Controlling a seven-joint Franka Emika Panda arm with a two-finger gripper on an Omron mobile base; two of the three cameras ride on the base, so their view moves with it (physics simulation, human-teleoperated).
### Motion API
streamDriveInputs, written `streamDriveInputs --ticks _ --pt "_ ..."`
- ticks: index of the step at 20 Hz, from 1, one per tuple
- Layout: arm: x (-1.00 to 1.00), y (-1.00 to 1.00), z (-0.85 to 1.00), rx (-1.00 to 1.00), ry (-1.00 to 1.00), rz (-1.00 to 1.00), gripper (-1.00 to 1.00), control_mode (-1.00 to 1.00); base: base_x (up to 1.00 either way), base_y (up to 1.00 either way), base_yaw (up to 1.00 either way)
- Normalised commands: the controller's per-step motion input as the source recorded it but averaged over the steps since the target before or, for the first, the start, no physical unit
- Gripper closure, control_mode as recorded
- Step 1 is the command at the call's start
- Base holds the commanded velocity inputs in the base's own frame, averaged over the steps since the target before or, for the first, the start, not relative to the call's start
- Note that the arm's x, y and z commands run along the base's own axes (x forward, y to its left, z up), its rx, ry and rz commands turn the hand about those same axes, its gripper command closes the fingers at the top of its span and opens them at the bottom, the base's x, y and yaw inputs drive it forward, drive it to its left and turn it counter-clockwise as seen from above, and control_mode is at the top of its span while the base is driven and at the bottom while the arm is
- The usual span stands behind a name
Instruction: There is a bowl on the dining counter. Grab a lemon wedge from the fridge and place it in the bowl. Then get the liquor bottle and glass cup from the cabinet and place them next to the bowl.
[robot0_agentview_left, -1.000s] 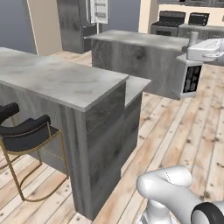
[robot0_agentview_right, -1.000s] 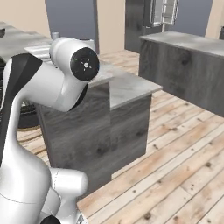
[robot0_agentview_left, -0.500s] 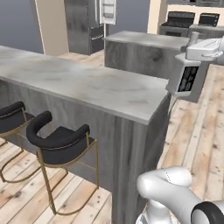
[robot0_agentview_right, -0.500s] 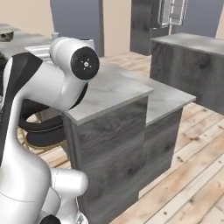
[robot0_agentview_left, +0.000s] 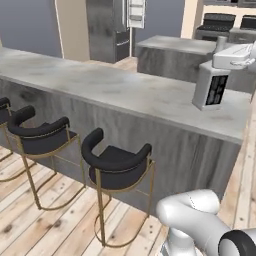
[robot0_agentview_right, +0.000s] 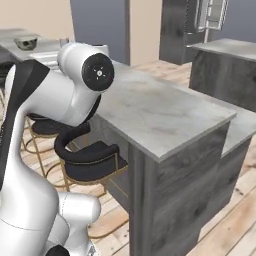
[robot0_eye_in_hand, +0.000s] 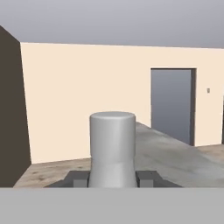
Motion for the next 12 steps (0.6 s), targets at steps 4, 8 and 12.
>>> streamDriveInputs --ticks 4,8,12 --pt "0.00 0.00 0.00 0.00 0.00 0.00 1.00 1.00 0.02 1.00 0.00" --pt "0.00 0.00 0.00 0.00 0.00 0.00 1.00 1.00 0.04 1.00 0.00" --pt "0.00 0.00 0.00 0.00 0.00 0.00 1.00 1.00 0.14 1.00 -0.05"
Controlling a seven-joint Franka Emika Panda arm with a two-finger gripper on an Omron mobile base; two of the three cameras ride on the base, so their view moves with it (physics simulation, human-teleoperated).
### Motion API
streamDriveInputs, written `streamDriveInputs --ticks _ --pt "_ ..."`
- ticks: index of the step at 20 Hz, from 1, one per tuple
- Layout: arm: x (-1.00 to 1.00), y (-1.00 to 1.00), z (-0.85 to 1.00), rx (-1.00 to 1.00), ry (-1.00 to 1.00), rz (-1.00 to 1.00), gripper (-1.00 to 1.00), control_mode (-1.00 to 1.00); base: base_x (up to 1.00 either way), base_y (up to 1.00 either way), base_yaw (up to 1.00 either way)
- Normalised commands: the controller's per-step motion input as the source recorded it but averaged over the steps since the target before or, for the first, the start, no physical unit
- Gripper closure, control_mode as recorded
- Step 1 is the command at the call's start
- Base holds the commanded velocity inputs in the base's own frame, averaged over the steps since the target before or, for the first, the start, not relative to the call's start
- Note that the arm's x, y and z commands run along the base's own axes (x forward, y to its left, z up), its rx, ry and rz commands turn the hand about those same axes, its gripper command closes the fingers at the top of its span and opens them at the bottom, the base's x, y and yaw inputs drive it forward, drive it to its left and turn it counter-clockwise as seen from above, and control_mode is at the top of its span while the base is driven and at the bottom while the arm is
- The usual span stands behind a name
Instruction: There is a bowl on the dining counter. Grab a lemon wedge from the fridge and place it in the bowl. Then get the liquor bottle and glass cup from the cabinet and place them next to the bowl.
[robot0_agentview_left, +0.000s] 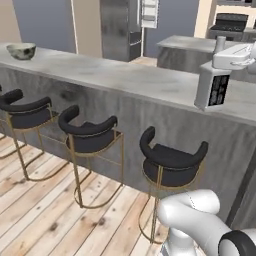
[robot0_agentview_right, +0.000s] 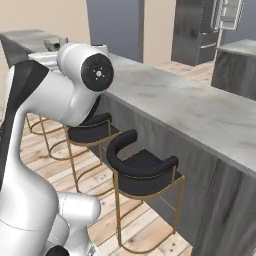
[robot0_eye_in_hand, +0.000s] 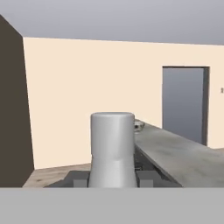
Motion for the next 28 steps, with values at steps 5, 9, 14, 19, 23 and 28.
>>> streamDriveInputs --ticks 5,9,14,19,23,28 --pt "0.00 0.00 0.00 0.00 0.00 0.00 1.00 1.00 0.46 1.00 -0.19" --pt "0.00 0.00 0.00 0.00 0.00 0.00 1.00 1.00 0.50 1.00 -0.21" --pt "0.00 0.00 0.00 0.00 0.00 0.00 1.00 1.00 0.49 1.00 -0.21" --pt "0.00 0.00 0.00 0.00 0.00 0.00 1.00 1.00 0.51 1.00 -0.22" --pt "0.00 0.00 0.00 0.00 0.00 0.00 1.00 1.00 0.54 1.00 -0.24" --pt "0.00 0.00 0.00 0.00 0.00 0.00 1.00 1.00 0.52 1.00 -0.24"
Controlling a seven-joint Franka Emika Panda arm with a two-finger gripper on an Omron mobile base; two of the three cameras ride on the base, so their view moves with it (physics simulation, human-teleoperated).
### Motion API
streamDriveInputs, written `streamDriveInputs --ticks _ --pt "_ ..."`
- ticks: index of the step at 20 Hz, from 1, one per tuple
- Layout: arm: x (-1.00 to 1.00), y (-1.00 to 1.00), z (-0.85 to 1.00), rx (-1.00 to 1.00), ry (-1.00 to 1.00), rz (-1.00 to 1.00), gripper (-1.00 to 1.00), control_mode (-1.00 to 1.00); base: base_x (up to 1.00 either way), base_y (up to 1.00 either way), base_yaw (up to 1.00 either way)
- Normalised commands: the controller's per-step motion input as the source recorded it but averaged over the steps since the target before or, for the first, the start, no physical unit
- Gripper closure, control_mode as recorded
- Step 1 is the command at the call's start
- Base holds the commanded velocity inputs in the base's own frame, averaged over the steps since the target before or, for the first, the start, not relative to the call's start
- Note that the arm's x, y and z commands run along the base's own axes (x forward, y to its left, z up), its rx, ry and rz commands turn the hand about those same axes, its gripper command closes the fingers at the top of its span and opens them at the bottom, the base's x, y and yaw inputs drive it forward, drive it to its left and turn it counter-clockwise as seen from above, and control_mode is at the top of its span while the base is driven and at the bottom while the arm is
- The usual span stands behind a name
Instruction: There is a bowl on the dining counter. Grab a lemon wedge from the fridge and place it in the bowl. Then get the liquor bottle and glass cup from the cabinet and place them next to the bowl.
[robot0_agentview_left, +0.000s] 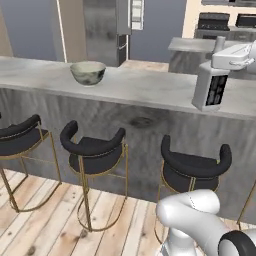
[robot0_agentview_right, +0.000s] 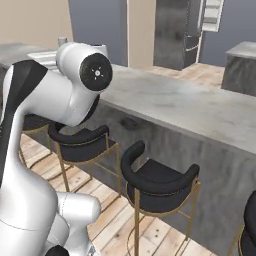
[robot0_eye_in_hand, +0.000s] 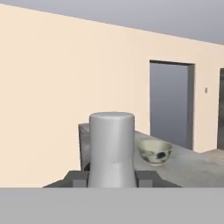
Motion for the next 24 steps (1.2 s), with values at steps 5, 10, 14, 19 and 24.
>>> streamDriveInputs --ticks 5,10,14,19,24 --pt "0.00 0.00 0.00 0.00 0.00 0.00 1.00 1.00 0.51 1.00 -0.24" --pt "0.00 0.00 0.00 0.00 0.00 0.00 1.00 1.00 0.46 1.00 -0.29" --pt "0.00 0.00 0.00 0.00 0.00 0.00 1.00 1.00 0.41 1.00 -0.29" --pt "0.00 0.00 0.00 0.00 0.00 0.00 1.00 1.00 0.31 1.00 -0.33" --pt "0.00 0.00 0.00 0.00 0.00 0.00 1.00 1.00 0.22 1.00 -0.35"
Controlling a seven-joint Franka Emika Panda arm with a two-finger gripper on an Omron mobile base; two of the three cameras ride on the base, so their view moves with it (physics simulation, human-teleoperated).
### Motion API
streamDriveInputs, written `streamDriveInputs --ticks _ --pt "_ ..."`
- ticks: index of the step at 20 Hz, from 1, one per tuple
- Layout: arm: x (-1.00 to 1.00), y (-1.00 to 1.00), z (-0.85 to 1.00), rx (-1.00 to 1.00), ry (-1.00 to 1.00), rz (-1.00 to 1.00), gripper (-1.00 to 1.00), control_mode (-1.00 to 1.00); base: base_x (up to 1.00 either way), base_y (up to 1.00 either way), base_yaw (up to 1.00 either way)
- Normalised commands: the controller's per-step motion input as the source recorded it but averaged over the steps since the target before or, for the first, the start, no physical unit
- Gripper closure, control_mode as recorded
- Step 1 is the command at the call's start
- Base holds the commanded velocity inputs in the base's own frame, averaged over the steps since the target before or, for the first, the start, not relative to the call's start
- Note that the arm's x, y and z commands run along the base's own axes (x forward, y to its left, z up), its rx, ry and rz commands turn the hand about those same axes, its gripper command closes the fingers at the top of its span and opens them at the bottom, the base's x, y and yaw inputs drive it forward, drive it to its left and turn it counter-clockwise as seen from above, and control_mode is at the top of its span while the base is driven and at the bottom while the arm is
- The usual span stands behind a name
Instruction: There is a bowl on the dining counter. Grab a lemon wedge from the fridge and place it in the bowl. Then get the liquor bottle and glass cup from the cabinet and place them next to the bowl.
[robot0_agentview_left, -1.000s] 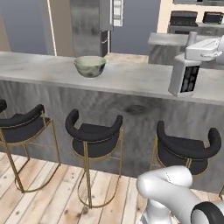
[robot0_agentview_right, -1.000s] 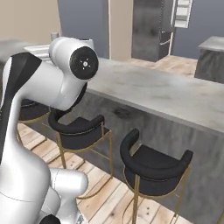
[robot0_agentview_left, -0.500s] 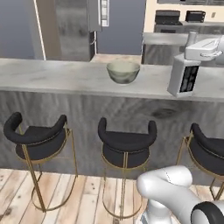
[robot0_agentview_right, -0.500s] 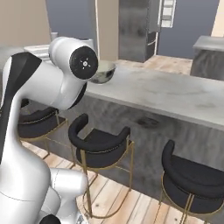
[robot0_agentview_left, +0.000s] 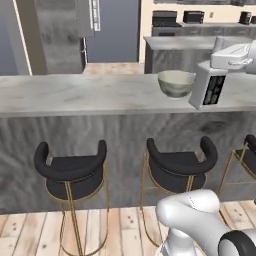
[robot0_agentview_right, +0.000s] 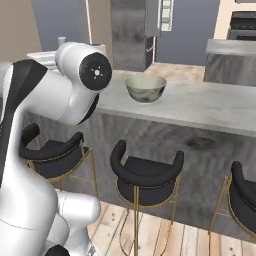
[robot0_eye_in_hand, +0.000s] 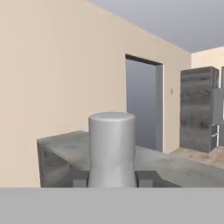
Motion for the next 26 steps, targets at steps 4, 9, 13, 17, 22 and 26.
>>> streamDriveInputs --ticks 4,9,13,17,22,26 --pt "0.00 0.00 0.00 0.00 0.00 0.00 1.00 1.00 0.26 1.00 -0.35" --pt "0.00 0.00 0.00 0.00 0.00 0.00 1.00 1.00 0.43 0.99 -0.36" --pt "0.42 0.07 0.00 0.00 0.01 -0.15 1.00 -1.00 0.39 0.30 -0.18" --pt "0.75 -0.01 0.00 0.00 0.04 -0.24 1.00 -1.00 0.00 0.00 0.00" --pt "0.30 -0.32 -0.01 0.00 0.02 -0.14 1.00 -1.00 0.00 0.00 0.00" --pt "0.14 -0.60 -0.12 0.03 0.01 -0.09 1.00 -1.00 0.00 0.00 0.00"
